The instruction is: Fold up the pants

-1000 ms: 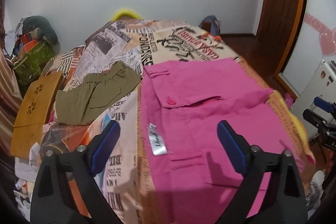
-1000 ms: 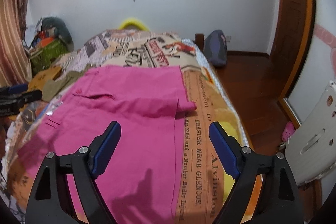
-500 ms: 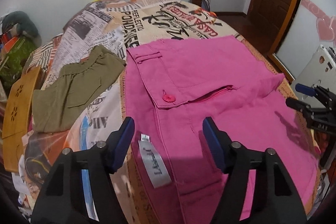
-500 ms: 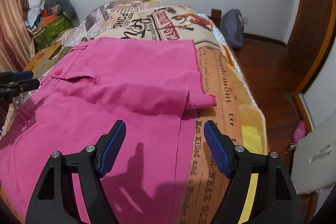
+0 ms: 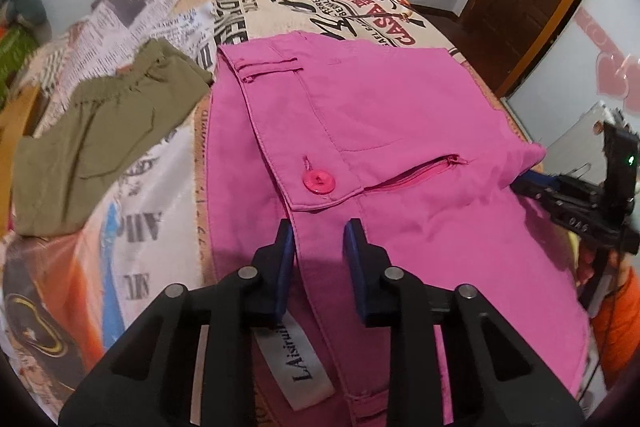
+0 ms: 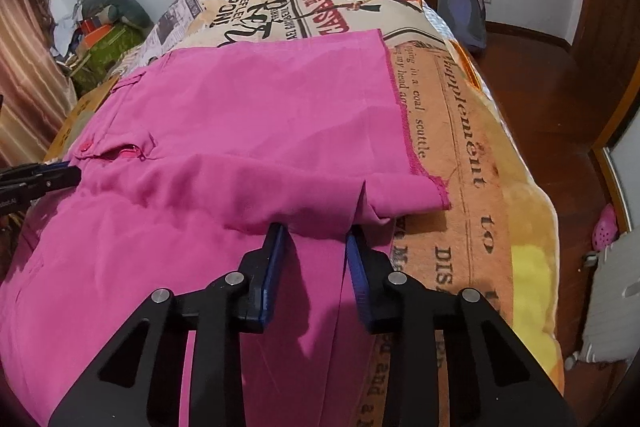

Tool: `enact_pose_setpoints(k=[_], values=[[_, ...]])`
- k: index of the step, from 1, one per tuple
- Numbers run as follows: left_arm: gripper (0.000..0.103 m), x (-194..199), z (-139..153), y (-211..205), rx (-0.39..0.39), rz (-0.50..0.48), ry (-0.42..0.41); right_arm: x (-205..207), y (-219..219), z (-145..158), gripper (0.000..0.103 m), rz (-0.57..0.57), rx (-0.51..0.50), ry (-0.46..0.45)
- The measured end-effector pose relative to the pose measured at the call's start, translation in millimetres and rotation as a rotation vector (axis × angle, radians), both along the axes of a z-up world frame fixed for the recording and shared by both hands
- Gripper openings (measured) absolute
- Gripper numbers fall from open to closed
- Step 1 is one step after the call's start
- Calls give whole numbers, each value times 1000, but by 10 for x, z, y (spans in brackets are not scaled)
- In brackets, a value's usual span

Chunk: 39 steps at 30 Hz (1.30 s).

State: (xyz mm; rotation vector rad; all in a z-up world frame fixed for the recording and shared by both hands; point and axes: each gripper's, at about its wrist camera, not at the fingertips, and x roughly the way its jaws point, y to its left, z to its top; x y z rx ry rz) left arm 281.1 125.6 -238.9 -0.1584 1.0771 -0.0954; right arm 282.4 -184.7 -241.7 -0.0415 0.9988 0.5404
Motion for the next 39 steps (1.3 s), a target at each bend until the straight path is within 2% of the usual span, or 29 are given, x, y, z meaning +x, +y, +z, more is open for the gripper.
enact_pose_setpoints(k=[2,3,8,12,15,20,23,26,31,33,35,37,39], values=[[13,8,-9,9,-28,-3,8,-3,-11,10,15,8,13,7],[12,-1,-1,-5,-28,-6,6,-2,-12,15,9,12,19,11],[4,-87,128,-66,-27,-26,-30,-53,-5,73,7,21,-5,-14],[2,-170,282,-77,25,-24,-70,-123,-49,116,7,31,-29,-37],[3,-187,318,-46,47,-21,-79,-157,-79,97,7,48,-16,-17],[3,-167,110,-89,123,-12,-32,-181,-25,-3,7,44,-20,10],[5,-171,-46,-109,142,-15,2,-177,-17,1,7,31,-16,22],[6,-198,17,-120,165,-17,-6,-240,-5,75,9,42,-44,-1],[9,-254,204,-118,177,-26,-33,-293,-105,250,20,21,-85,-60],[14,-250,308,-94,161,-22,-59,-267,-171,339,20,6,-63,-71],[25,-213,380,-78,153,-17,-79,-216,-204,418,23,-8,-55,-90],[31,-138,424,-74,167,-10,-99,-135,-210,464,34,-24,-56,-117],[32,-53,421,-66,175,-7,-102,-31,-210,466,38,-39,-57,-131]])
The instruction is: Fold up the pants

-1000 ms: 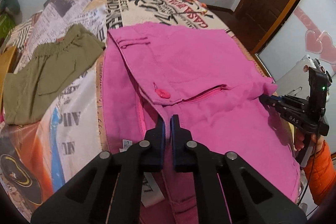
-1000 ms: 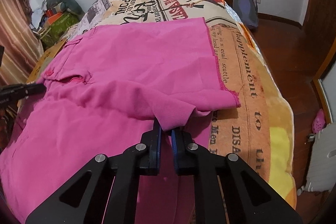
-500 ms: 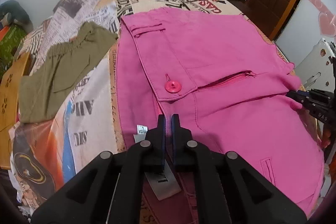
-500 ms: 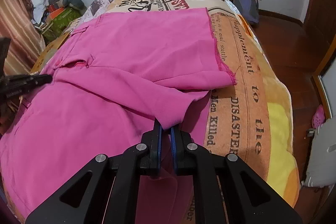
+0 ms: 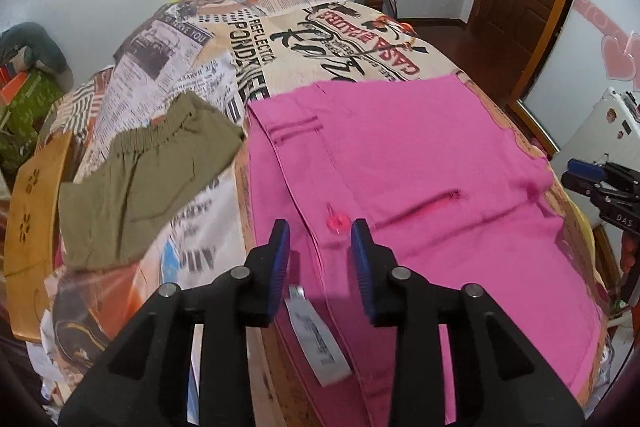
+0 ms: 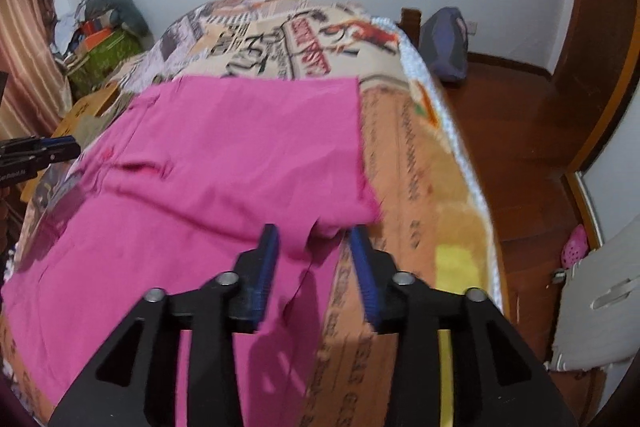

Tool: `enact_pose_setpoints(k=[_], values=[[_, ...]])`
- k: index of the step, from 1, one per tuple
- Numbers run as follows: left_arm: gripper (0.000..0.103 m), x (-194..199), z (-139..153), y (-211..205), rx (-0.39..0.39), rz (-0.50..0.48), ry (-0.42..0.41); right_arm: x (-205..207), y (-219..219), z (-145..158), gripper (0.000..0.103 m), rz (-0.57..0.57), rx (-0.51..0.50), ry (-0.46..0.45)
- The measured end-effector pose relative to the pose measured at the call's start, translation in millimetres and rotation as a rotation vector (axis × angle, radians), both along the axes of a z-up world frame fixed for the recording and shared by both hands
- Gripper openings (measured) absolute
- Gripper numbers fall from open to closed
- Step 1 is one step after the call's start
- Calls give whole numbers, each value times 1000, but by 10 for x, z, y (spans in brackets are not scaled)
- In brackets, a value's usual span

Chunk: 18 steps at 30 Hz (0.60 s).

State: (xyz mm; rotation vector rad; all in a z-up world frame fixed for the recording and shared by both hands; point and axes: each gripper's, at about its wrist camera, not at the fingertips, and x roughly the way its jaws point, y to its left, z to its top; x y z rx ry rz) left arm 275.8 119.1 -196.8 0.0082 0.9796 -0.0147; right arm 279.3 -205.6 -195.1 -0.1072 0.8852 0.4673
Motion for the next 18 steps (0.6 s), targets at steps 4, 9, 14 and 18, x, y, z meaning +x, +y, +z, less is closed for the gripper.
enact_pose_setpoints(k=[4,9,14,18], values=[[32,215,-104,40,-8,7,21,236,5,-93,38,-26,0,10],[32,413,-293,96,-40,5,64,487,3,-296,38,-26,16,65],[32,509,-445,145,-83,-6,97,582,91,-452,38,9,19,88],[32,550,-479,176,-132,1,106,643,143,-541,38,28,28,114]])
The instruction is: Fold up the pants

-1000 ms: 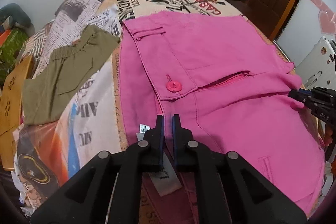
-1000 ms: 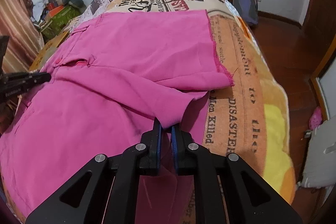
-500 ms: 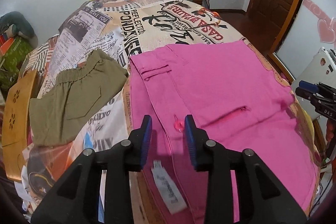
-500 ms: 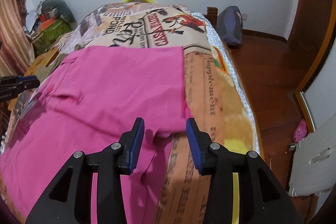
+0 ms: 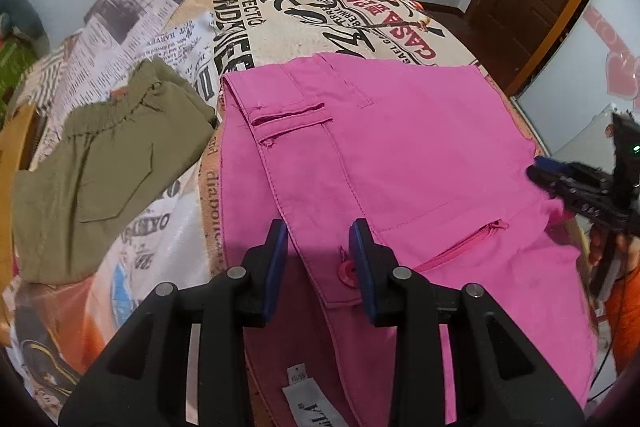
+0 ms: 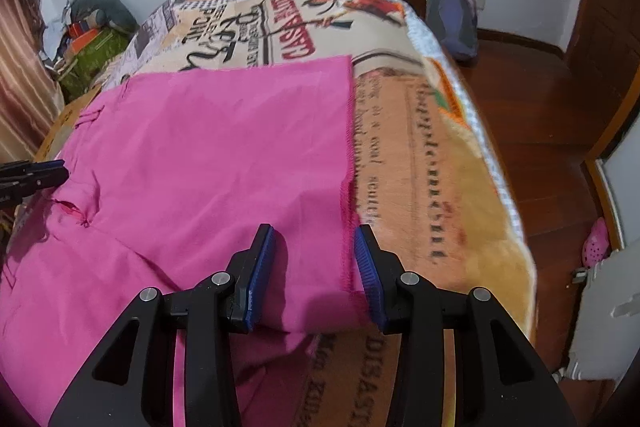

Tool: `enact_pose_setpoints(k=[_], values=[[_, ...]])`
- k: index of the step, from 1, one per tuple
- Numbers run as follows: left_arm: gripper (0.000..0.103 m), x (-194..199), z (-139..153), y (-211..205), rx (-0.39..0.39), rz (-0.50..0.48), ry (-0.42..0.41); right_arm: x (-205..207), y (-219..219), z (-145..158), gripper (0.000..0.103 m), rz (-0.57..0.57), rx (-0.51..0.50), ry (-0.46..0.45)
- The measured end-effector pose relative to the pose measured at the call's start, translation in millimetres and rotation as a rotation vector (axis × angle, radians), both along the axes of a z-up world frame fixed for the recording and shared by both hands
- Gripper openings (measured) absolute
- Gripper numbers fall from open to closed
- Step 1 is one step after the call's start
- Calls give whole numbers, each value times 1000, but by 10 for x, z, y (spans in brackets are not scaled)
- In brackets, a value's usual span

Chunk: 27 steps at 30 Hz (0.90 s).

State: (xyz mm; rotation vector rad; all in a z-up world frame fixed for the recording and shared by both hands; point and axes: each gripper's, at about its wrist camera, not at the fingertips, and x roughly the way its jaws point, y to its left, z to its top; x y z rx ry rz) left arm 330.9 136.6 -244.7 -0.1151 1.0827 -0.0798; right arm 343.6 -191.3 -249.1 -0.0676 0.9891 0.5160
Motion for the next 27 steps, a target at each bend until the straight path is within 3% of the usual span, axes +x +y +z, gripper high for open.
enact_pose_setpoints(k=[4,5,6,10,13,16,20,24,27], values=[[30,16,-3,6,-1,7,-7,27,14,15,11,10,17,-19],[17,11,6,-14,20,4,-20,31,11,33,9,13,19,-24],[12,-7,21,-66,72,-5,-44,34,16,53,9,15,15,-34],[8,-64,32,-233,212,-41,-87,12,123,171,6,68,-68,-122],[8,-84,46,-183,231,-10,-98,60,182,159,6,85,-110,-137],[8,-77,12,-24,184,45,-77,167,188,52,6,62,-101,-80],[9,-105,-8,30,153,38,-53,188,215,50,9,38,-113,-44],[10,-166,178,22,187,29,-78,112,200,181,17,45,-157,-75],[19,-180,344,71,181,37,-109,72,128,340,27,45,-130,-100]])
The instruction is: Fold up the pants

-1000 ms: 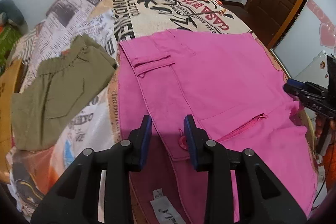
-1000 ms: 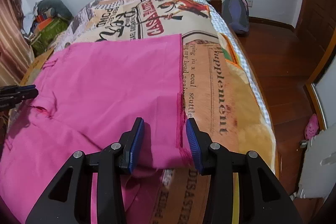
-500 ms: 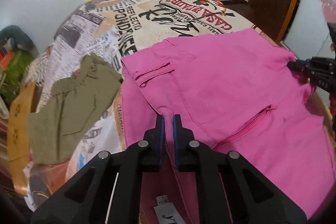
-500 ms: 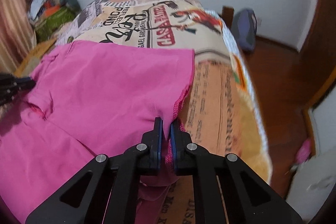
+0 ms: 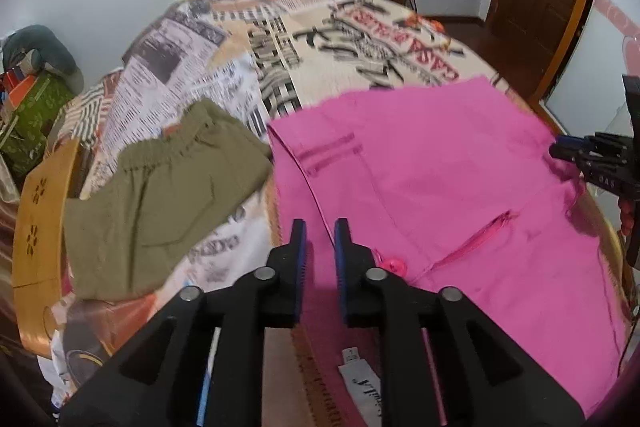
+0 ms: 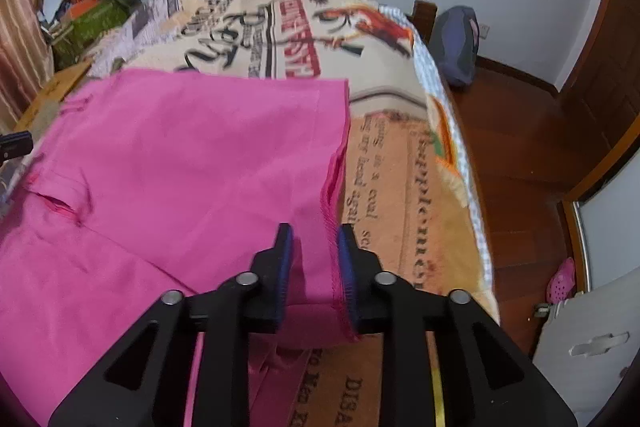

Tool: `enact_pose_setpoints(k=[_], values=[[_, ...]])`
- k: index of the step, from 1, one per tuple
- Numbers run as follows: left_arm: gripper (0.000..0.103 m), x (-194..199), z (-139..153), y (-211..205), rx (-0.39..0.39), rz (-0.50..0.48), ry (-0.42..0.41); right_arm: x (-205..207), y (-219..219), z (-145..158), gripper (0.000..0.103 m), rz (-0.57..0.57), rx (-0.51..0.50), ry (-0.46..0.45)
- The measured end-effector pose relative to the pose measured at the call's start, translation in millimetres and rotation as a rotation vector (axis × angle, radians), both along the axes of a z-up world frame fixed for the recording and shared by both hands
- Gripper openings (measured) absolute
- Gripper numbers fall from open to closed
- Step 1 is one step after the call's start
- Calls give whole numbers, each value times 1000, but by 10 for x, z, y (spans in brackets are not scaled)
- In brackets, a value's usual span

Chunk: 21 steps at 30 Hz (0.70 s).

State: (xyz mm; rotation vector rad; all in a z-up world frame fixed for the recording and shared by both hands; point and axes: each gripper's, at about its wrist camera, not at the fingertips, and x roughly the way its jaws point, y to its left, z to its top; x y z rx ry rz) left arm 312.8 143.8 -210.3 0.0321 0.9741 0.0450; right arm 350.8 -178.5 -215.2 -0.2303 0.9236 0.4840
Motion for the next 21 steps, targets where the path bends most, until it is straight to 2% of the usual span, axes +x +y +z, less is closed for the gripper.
enact_pose_setpoints(k=[2,5,7,9,14,21], values=[[37,18,112,51,0,14,-23,-16,-40,125,31,0,20,-26],[48,91,223,124,2,32,-54,8,-57,275,37,1,43,-56],[51,161,269,162,15,34,-76,58,-43,342,44,-3,65,-68],[53,238,269,178,30,35,-79,136,-24,377,47,-12,83,-77],[53,523,144,258,12,22,-54,388,98,356,47,-28,92,-90],[53,848,-171,396,-21,52,-14,798,269,84,47,-17,94,-48]])
